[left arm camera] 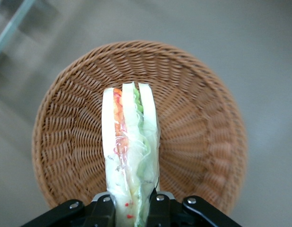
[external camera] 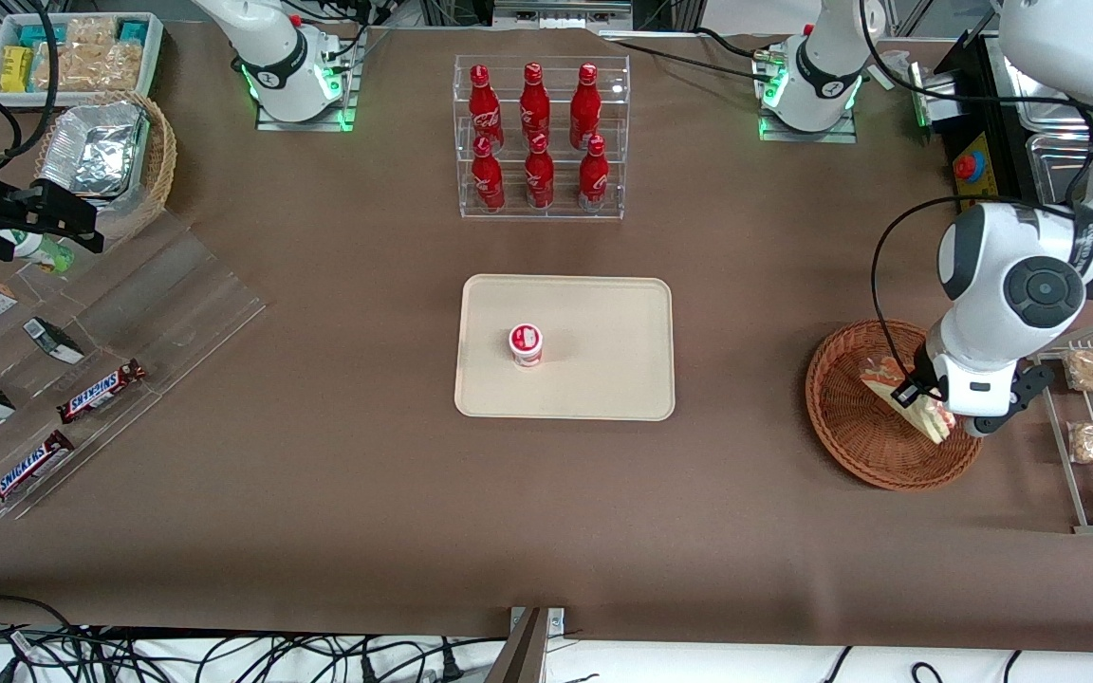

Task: Place sandwich from basket to tray
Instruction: 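Lift the sandwich and carry it with the left gripper to the tray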

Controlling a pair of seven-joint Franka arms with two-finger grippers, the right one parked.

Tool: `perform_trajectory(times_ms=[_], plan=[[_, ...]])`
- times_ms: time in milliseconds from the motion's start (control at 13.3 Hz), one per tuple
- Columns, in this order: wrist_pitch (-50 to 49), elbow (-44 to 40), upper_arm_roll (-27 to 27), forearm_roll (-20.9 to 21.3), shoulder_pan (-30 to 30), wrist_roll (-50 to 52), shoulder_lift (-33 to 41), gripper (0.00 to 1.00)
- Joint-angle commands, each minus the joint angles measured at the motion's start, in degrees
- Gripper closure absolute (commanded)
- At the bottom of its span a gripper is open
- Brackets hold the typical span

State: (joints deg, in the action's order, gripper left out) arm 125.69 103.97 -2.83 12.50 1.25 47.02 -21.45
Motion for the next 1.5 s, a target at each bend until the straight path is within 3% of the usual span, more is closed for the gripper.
perform_trajectory(times_ms=[0, 150, 375, 975, 1425], plan=[[-10.1, -9.1, -3.9, -1.9, 0.2, -1.5, 0.2, 1.0], [-14.0, -13.0, -4.8, -4.8, -1.2, -4.0, 0.2, 1.0], [-16.7, -15.8, -10.3, -6.5, -1.6, -7.5, 0.2, 1.0], [-16.2, -15.6, -21.5, -5.8, -2.6, -9.4, -2.2, 1.0], [-9.8, -13.2, -22.0, -5.6, -8.8, -12.2, -4.7, 1.0]])
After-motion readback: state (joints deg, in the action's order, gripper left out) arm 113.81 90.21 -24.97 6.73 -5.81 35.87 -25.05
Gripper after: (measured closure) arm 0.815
